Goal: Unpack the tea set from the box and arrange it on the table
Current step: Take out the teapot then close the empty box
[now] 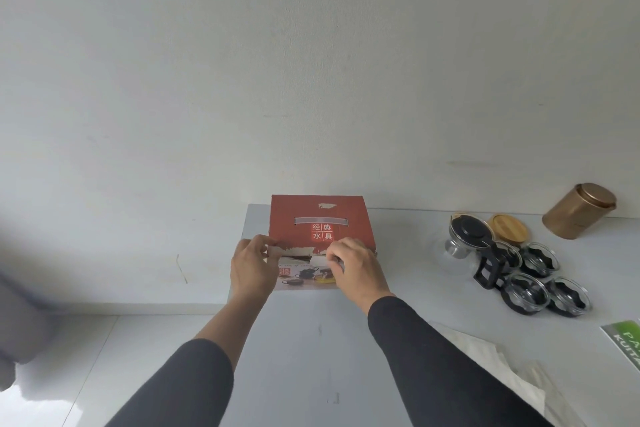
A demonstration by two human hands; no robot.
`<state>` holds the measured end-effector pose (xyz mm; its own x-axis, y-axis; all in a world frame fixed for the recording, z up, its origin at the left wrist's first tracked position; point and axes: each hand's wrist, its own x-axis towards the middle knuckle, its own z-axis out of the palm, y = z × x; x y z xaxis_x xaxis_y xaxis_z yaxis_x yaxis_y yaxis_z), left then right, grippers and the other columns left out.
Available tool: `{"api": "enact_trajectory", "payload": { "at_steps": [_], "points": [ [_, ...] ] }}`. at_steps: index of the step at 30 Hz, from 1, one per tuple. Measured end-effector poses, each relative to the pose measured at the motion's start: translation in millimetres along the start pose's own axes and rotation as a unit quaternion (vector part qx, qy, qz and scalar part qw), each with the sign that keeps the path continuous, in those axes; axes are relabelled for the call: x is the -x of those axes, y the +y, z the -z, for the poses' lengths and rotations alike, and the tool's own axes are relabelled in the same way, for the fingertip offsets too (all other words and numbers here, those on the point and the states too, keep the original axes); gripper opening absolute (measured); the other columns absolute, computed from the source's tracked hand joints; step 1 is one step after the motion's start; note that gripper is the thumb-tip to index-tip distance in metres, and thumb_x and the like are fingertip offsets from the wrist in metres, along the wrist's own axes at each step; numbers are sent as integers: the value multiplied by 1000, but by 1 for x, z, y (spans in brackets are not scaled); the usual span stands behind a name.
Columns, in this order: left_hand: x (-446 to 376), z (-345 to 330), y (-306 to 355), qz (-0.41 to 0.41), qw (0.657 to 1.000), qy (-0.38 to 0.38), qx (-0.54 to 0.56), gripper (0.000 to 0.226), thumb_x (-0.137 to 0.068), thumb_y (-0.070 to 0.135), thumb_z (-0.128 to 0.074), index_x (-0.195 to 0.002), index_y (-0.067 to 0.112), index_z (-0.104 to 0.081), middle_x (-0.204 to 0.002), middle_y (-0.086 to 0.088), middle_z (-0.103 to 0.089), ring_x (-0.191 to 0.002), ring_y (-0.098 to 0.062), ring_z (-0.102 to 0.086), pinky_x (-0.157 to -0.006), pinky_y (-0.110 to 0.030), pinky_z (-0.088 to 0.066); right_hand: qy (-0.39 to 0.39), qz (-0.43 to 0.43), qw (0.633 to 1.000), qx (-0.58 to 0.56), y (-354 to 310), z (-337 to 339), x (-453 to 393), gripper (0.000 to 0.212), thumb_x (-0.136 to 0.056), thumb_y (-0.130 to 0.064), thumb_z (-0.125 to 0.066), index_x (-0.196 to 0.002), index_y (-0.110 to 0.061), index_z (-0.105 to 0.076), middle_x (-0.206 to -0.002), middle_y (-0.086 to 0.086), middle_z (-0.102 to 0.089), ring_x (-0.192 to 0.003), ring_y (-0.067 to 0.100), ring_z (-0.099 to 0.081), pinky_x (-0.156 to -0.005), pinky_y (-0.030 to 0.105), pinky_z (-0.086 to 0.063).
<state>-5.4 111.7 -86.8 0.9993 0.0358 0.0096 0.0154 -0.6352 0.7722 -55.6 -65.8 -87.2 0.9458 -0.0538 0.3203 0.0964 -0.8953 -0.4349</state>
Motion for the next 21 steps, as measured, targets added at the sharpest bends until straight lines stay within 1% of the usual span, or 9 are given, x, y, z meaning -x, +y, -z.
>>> {"api": "enact_trajectory", "payload": {
  "at_steps": [3, 7, 10, 13, 15, 17, 21],
  "points": [
    [-2, 2, -3, -8, 1000, -3, -5, 15, -90, 25, -60, -101, 17, -67, -97, 1, -53, -86, -14, -57, -78, -21, -35, 11, 8, 1000, 9, 2, -4, 0, 19, -70, 8, -66, -66, -10, -64, -76, 1, -64, -72, 23, -59, -60, 38, -51],
    [-2, 2, -3, -15, 1000, 1, -2, 14, -90, 21, -60, -100, 15, -67, -96, 3, -52, -82, -12, -54, -78, -20, -34, 8, 20, 1000, 23, 3, -4, -1, 16, -68, 0, -75, -62, -12, -66, -76, -1, -64, -72, 22, -60, -59, 38, -50],
    [-3, 2, -2, -18, 1000, -1, 5, 14, -90, 19, -60, -102, 15, -67, -97, 3, -50, -82, -12, -55, -78, -19, -34, 1, 24, 999, 24, 4, -3, -2, 12, -70, -5, -77, -64, -12, -68, -80, 0, -65, -76, 23, -60, -63, 37, -49],
    [-4, 2, -2, -21, 1000, -7, 12, 15, -90, 19, -59, -103, 15, -66, -101, 3, -50, -85, -12, -55, -78, -20, -35, -11, 29, 999, 28, 6, -4, -4, 9, -67, -8, -79, -70, -11, -71, -83, 0, -66, -80, 24, -60, -65, 40, -50],
    [-4, 0, -3, -27, 999, -11, 13, 15, -91, 19, -58, -103, 16, -66, -105, 1, -52, -86, -12, -55, -79, -20, -36, -14, 41, 999, 33, 9, -5, -5, 15, -61, -9, -83, -71, -11, -71, -83, -1, -66, -78, 24, -60, -62, 41, -51],
    [-5, -1, -4, -33, 999, -13, 18, 15, -91, 18, -58, -103, 16, -67, -108, -1, -53, -88, -13, -55, -80, -20, -37, -8, 53, 998, 36, 11, -5, -5, 17, -58, -9, -85, -67, -11, -71, -79, -1, -66, -74, 24, -60, -58, 40, -51],
    [-9, -4, -8, -54, 998, -12, 13, 15, -91, 17, -58, -102, 17, -69, -113, -1, -56, -92, -13, -56, -80, -21, -38, 18, 47, 998, 47, 8, -9, -8, 14, -63, -4, -82, -61, -11, -70, -70, -2, -65, -63, 21, -57, -50, 35, -50]
  ]
}}
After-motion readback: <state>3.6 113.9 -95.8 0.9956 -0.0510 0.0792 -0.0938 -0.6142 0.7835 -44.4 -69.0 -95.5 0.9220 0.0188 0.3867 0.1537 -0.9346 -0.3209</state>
